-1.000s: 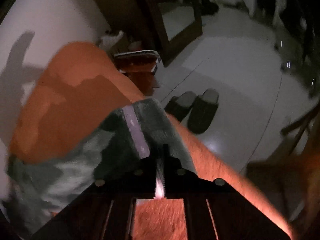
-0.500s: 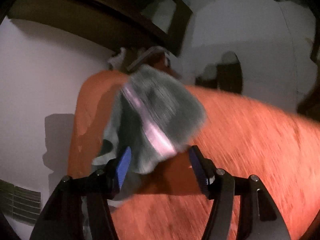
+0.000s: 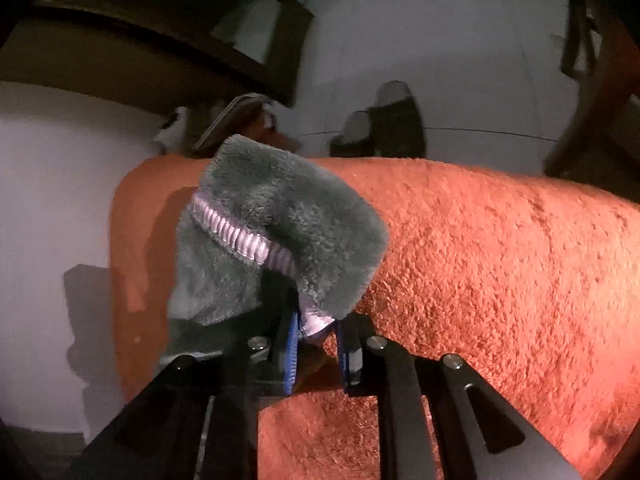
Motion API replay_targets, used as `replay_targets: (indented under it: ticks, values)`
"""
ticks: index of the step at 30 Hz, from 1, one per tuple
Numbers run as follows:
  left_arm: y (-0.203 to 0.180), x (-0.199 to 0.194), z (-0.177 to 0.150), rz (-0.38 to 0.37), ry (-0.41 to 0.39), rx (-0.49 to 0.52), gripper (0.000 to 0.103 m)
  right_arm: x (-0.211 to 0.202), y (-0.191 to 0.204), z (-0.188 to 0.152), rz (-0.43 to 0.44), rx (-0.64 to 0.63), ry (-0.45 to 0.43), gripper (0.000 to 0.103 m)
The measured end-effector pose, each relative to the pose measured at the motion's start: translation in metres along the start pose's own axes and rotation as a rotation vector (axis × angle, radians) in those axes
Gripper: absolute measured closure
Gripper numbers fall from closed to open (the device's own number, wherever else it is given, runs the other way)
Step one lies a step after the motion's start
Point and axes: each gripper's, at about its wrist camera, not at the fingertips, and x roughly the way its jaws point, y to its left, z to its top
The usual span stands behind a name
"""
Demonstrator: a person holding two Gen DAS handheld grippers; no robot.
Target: Fold clothes
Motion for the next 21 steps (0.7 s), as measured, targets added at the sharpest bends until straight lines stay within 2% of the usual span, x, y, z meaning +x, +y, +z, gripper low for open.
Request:
replay_targets:
  ticks: [1, 2, 3, 6, 8, 10, 11, 13, 14, 15, 16, 17, 21]
  values:
    - [0.001, -0.002, 0.0, -0.004, -0.002, 0.001, 0.05, -0.006, 0.004, 0.0, -0.024, -0.024, 0.006, 0.072]
    - [0.002, -0.005, 0.001, -0.008, -0.005, 0.002, 0.05, -0.015, 0.009, 0.001, -0.053, -0.045, -0.015, 0.055]
    - [0.003, -0.004, 0.001, -0.007, -0.007, -0.001, 0.05, -0.024, 0.014, 0.001, -0.082, -0.065, -0.036, 0.043]
    - [0.008, 0.0, 0.002, -0.006, -0.008, -0.029, 0.05, -0.046, 0.037, 0.013, -0.133, -0.171, -0.12, 0.041]
    - [0.011, 0.002, 0.003, -0.017, -0.002, -0.045, 0.05, -0.053, 0.057, 0.026, -0.119, -0.265, -0.139, 0.037]
    - [0.007, 0.003, 0.003, -0.008, -0.001, -0.03, 0.05, -0.029, 0.07, 0.049, -0.051, -0.352, -0.066, 0.036]
    - [0.004, 0.004, 0.003, -0.001, -0.002, -0.019, 0.05, -0.014, 0.075, 0.063, -0.054, -0.401, -0.015, 0.036]
    - [0.001, 0.005, 0.002, 0.003, -0.001, -0.014, 0.05, 0.012, 0.083, 0.074, -0.097, -0.458, 0.035, 0.037]
    - [0.001, 0.006, 0.003, -0.001, 0.001, -0.017, 0.05, 0.022, 0.086, 0.078, -0.109, -0.477, 0.055, 0.042]
    - [0.002, 0.006, 0.003, -0.003, 0.0, -0.022, 0.05, 0.028, 0.085, 0.079, -0.109, -0.468, 0.069, 0.076]
    - [0.002, 0.006, 0.002, -0.005, -0.002, -0.026, 0.05, 0.033, 0.084, 0.08, -0.112, -0.457, 0.078, 0.095]
    - [0.002, 0.007, 0.001, -0.008, -0.003, -0.029, 0.05, 0.033, 0.083, 0.082, -0.127, -0.436, 0.059, 0.1]
    - [0.003, 0.007, -0.002, -0.006, -0.003, -0.027, 0.05, 0.009, 0.081, 0.091, -0.088, -0.376, -0.091, 0.1]
